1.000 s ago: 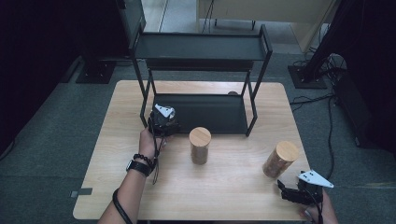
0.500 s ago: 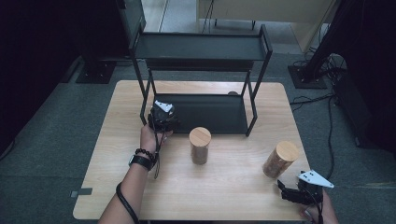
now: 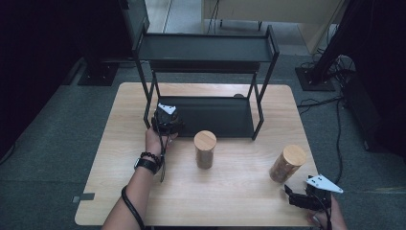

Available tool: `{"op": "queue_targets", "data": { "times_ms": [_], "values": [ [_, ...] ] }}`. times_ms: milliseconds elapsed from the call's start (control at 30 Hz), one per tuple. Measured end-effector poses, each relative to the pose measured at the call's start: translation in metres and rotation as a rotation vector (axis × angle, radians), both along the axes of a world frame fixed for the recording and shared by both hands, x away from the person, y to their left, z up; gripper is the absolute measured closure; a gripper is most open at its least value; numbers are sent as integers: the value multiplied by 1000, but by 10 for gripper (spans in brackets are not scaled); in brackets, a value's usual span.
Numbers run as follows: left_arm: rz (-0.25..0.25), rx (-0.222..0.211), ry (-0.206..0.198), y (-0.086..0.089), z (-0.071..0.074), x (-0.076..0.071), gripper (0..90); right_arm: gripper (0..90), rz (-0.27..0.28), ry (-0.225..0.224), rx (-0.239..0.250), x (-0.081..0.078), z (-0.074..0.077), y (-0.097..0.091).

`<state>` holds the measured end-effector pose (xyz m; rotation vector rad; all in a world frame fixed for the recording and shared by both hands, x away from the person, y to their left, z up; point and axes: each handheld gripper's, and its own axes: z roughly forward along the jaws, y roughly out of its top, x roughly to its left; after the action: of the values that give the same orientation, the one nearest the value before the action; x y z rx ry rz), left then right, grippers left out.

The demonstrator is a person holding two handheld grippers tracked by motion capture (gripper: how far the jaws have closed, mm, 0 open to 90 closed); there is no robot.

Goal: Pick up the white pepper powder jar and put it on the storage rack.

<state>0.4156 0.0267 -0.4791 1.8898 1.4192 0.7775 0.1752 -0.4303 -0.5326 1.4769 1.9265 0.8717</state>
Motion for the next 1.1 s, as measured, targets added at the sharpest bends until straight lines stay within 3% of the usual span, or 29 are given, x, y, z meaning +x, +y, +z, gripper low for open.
{"op": "queue_targets", "data": {
  "times_ms": [100,233,333,600,667,767,1100],
  "values": [
    [1,5,3,-1,0,-5,218,26,-2,-1,-6,0,0,1],
    [9,-24,8,2,1,-10,204,26,-2,-5,-5,-1,0,1],
    [-5,-13,11,3,1,-15,204,26,-1,-8,-8,-1,0,1],
    [-12,-25,-6,6,-1,-26,202,26,-3,-8,-12,-1,0,2],
    [-30,-25,-6,7,-2,-29,180,25,-3,-8,-13,-1,0,2],
    [-93,-38,20,8,-7,-35,41,26,-3,-8,-17,-1,0,2],
    [-93,-49,31,20,-24,-51,0,26,-6,-6,-22,-1,0,3]
  ]
}}
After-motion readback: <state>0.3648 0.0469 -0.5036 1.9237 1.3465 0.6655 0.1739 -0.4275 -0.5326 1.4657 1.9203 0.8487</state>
